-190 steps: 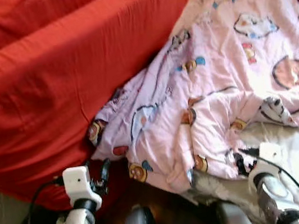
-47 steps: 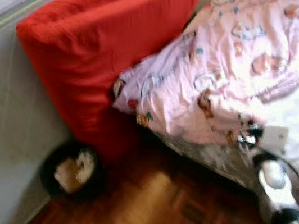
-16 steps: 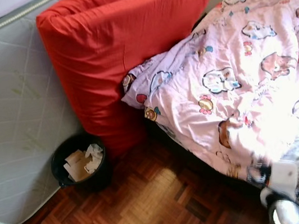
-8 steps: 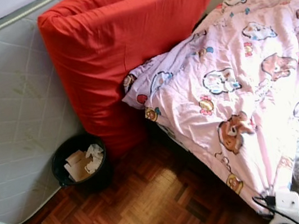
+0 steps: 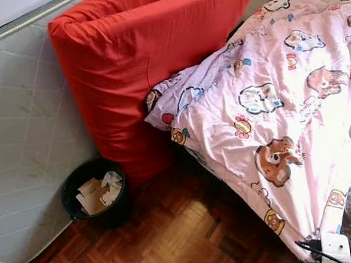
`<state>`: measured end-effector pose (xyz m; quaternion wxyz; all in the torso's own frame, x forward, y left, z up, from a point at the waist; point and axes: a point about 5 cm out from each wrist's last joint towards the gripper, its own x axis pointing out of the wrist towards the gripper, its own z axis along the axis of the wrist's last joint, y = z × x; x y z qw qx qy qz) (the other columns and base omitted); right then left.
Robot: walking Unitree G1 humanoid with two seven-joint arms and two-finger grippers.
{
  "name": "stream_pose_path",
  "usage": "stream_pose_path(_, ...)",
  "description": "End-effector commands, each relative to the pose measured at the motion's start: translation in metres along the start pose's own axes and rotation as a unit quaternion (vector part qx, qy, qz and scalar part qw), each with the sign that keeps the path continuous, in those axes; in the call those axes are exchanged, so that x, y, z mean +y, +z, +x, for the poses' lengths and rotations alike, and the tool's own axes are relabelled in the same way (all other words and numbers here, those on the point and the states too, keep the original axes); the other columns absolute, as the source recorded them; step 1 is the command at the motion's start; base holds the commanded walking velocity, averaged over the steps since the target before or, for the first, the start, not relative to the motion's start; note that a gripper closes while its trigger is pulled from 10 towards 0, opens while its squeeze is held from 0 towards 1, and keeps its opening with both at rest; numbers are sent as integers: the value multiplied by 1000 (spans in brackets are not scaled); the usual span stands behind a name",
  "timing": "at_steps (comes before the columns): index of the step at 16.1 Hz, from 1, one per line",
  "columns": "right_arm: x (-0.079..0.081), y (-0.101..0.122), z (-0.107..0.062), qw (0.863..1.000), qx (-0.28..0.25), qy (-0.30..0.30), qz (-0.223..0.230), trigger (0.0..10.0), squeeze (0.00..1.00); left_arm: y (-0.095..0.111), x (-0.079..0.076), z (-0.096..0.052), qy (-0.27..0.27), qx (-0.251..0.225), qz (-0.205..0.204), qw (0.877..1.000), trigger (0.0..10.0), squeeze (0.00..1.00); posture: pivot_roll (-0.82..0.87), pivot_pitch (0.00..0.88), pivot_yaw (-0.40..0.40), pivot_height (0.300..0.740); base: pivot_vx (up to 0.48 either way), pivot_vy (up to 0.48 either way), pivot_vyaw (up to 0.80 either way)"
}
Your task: Clean up the room
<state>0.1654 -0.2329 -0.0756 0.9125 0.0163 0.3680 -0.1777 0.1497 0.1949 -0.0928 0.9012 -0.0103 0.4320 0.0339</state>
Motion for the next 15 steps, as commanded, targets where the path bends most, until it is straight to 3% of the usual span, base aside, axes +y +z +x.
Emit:
stream_pose_path(1,0,-13,-4,1000,27,2,-2,10000,1000,-13,-4,-4,-12,23,4,1000,10000,0,43,126,26,740,0,0,0)
stream_pose_path(8,-2,-15,-3,999,39,2,-12,10000,1000,-12,-3,-3,-6,21,1,1000,10000,0,47,138,27,740,0,0,0)
stream_pose_path(9,-2,-14,-2,999,42,5,-10,10000,839,-12,-3,-3,-5,20,1,1000,10000,0,42,143,31,740,0,0,0)
stream_pose_path(10,2,-14,-2,998,49,23,-12,10000,0,-11,-3,-3,-5,20,1,1000,10000,0,37,146,34,740,0,0,0)
stream_pose_path(15,20,-13,-1,994,70,82,14,10000,0,-9,-3,-2,1,17,-16,1000,10000,0,31,153,40,740,0,0,0)
